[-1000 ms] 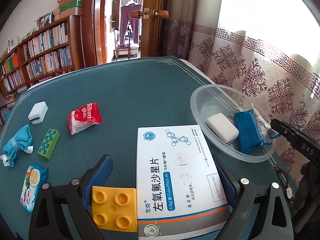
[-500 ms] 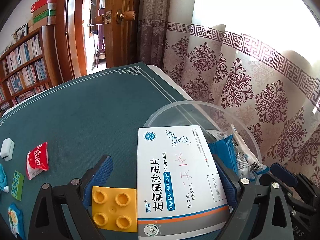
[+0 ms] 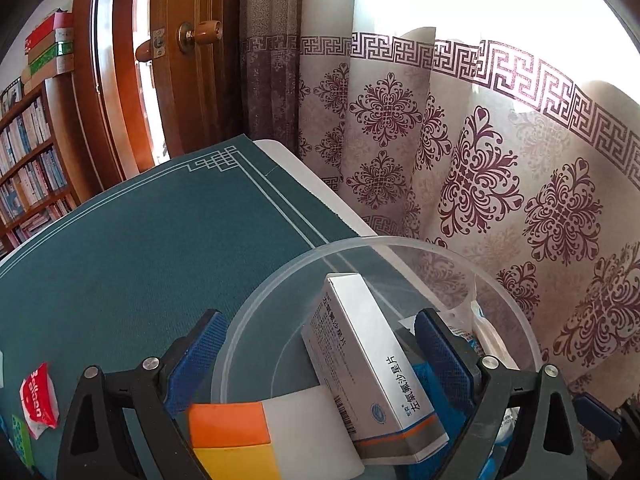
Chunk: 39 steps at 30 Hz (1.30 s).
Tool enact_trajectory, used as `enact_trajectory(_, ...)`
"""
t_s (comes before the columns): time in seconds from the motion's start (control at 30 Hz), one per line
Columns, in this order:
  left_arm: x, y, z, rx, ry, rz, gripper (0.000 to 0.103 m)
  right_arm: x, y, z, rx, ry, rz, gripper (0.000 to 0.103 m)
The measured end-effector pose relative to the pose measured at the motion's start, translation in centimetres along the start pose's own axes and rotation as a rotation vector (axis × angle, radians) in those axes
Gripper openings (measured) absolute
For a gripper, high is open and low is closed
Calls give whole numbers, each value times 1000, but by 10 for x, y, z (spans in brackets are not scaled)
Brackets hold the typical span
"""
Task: Organize objects
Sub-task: 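Carry the medicine box and toy brick into the bowl and open the left gripper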
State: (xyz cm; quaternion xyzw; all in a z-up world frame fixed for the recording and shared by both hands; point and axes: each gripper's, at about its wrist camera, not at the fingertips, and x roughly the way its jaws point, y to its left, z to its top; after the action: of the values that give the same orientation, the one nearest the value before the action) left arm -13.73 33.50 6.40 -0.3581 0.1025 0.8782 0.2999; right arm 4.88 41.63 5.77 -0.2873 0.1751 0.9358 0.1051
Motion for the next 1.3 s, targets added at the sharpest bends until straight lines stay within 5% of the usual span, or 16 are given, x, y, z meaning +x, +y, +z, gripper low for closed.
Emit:
enact_trajectory(0.63, -40, 32, -26, -101, -36, 63, 99, 1, 6, -4, -12, 10, 19, 50)
enact_trajectory(1.13, -41, 29, -37, -43, -70, 233, 100, -10, 21, -7, -49, -11, 40, 50)
enact_trajectory(1.3, -48, 29, -40, -45, -59, 199, 100, -11, 22, -7, -49, -12, 41, 50)
